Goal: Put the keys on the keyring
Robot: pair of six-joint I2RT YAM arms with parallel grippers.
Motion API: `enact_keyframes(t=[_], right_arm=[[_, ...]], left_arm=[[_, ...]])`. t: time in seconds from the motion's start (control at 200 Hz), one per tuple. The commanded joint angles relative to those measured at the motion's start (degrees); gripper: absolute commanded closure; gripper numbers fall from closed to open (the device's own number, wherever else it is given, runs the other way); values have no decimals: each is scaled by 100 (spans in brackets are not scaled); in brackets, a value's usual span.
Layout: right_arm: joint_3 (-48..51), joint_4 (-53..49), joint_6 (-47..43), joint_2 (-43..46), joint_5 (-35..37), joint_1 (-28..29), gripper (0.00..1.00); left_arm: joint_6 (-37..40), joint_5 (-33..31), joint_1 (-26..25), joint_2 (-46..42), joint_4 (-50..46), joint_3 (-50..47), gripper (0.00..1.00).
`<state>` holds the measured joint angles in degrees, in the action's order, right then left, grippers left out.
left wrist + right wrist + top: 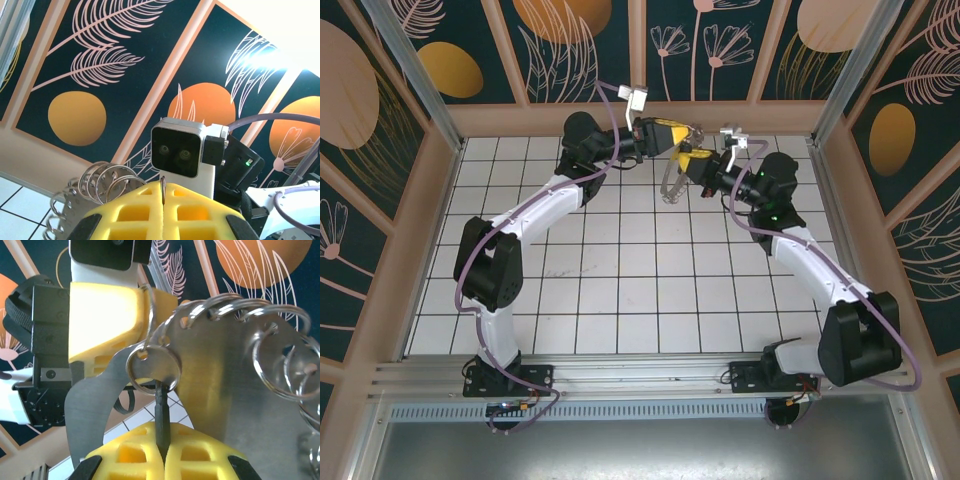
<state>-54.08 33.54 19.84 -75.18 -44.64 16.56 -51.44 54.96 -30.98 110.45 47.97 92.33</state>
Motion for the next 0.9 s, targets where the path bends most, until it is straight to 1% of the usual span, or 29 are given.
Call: enact_keyframes(t=[0.0, 0.095, 0.375, 0.616, 0.751, 0.891], right_arm=[[-172, -605, -391, 322, 237, -23, 100], [-176, -870, -486, 430, 324, -69, 100], [-396, -1242, -621, 460, 265, -119, 100], [-756, -1596, -752, 382, 202, -114, 100], [-1049, -2060, -1019, 307, 269, -114, 100], [-1488, -2866, -1509, 167, 473, -135, 100]], left_arm=[[395, -99, -30, -205, -109, 18, 100], [632, -137, -23, -230, -339, -1, 100], [936, -185, -27, -266, -618, -47, 100], [1037, -208, -25, -243, -701, -94, 100], [1065, -199, -29, -243, -727, -127, 100], [1112, -198, -22, -262, -762, -154, 100]])
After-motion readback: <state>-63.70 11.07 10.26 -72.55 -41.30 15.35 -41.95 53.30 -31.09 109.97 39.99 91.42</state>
